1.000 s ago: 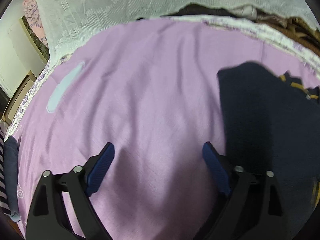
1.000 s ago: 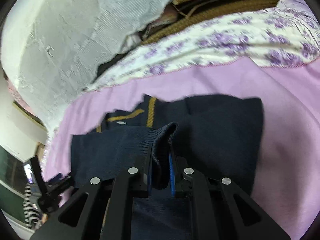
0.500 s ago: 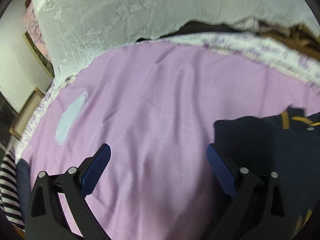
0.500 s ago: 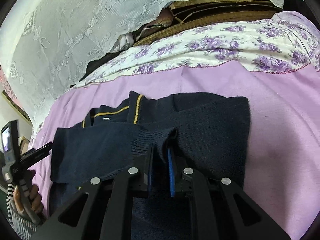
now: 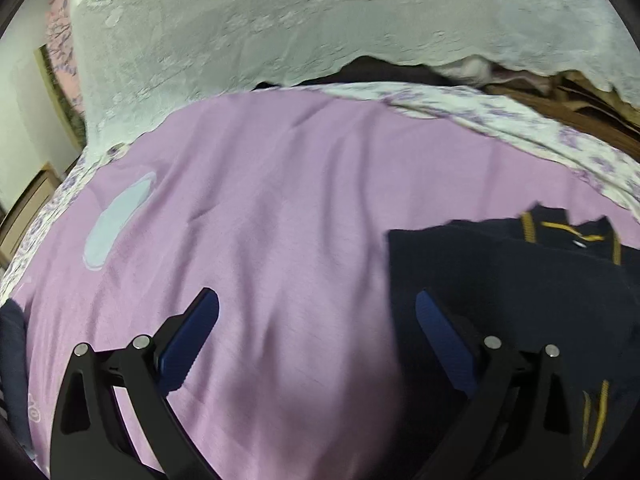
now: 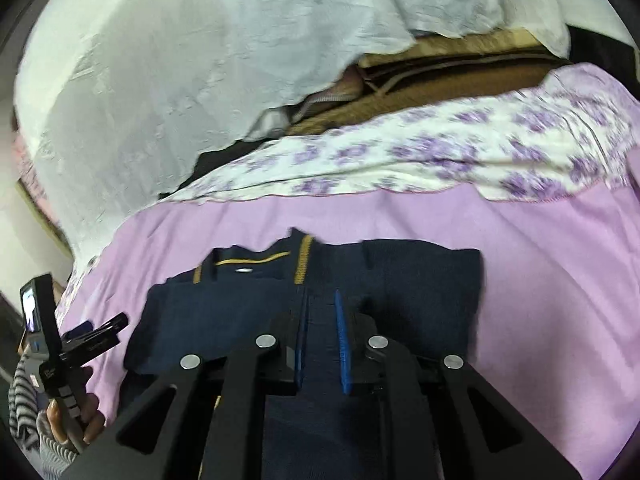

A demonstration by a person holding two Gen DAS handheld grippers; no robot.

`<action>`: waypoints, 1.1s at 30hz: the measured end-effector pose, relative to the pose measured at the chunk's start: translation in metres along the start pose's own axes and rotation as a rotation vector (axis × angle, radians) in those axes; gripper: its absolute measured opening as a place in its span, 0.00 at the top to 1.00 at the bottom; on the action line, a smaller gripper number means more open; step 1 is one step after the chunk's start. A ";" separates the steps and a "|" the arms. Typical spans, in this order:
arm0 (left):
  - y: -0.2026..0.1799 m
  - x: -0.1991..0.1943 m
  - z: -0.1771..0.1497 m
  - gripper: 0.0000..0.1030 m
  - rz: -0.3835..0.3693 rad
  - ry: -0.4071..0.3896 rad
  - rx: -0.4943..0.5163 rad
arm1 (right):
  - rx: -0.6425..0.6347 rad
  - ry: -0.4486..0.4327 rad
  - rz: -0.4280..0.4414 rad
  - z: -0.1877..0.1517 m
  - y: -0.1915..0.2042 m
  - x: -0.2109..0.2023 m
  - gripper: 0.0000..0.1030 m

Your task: Fold small clothes

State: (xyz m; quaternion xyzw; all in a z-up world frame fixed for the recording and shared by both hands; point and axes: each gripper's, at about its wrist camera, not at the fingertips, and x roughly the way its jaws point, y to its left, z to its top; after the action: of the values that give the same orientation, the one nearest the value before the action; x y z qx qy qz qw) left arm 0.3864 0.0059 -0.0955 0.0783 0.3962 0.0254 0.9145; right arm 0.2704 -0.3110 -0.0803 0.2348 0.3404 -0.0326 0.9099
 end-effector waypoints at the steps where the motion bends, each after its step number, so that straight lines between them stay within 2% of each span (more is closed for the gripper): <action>1: -0.008 -0.001 -0.003 0.06 -0.002 -0.002 0.034 | -0.021 0.011 0.007 -0.002 0.005 0.003 0.86; 3: -0.022 0.005 -0.010 0.06 0.034 -0.002 0.095 | -0.045 0.043 0.011 -0.007 0.010 0.012 0.86; 6: -0.037 0.020 -0.020 0.04 0.104 0.028 0.160 | -0.068 0.173 -0.037 -0.018 0.007 0.042 0.88; 10: -0.041 0.016 -0.023 0.04 0.121 0.012 0.166 | -0.091 0.196 -0.034 -0.020 0.005 0.045 0.89; 14: -0.027 -0.001 -0.021 0.04 0.085 -0.019 0.118 | -0.147 0.179 -0.090 -0.023 0.014 0.036 0.87; 15: -0.024 -0.005 -0.020 0.04 0.071 -0.027 0.106 | -0.145 0.160 -0.103 -0.023 0.016 0.030 0.83; 17: -0.024 -0.008 -0.019 0.04 0.046 -0.033 0.103 | -0.173 0.094 -0.101 -0.018 0.025 0.019 0.83; 18: -0.027 -0.006 -0.020 0.04 0.052 -0.027 0.113 | -0.199 0.081 -0.104 -0.018 0.031 0.016 0.79; 19: -0.031 0.000 -0.023 0.04 0.066 -0.010 0.135 | -0.228 0.087 -0.106 -0.019 0.036 0.017 0.73; 22: -0.038 0.011 -0.027 0.04 0.082 0.023 0.166 | -0.251 0.173 -0.112 -0.029 0.036 0.037 0.70; 23: -0.037 0.010 -0.027 0.04 0.082 0.019 0.165 | -0.252 0.175 -0.112 -0.031 0.034 0.041 0.69; 27: -0.035 0.007 -0.028 0.04 0.084 0.005 0.154 | -0.249 0.161 -0.110 -0.032 0.035 0.038 0.69; 30: -0.034 -0.001 -0.028 0.04 0.082 -0.019 0.147 | -0.228 0.106 -0.101 -0.024 0.039 0.026 0.69; 33: -0.034 -0.010 -0.021 0.04 0.046 -0.043 0.127 | -0.252 0.072 -0.108 -0.008 0.051 0.025 0.63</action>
State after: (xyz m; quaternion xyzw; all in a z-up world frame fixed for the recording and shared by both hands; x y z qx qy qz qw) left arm 0.3639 -0.0262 -0.1076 0.1457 0.3756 0.0194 0.9151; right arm 0.2965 -0.2595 -0.0807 0.1010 0.3865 -0.0298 0.9162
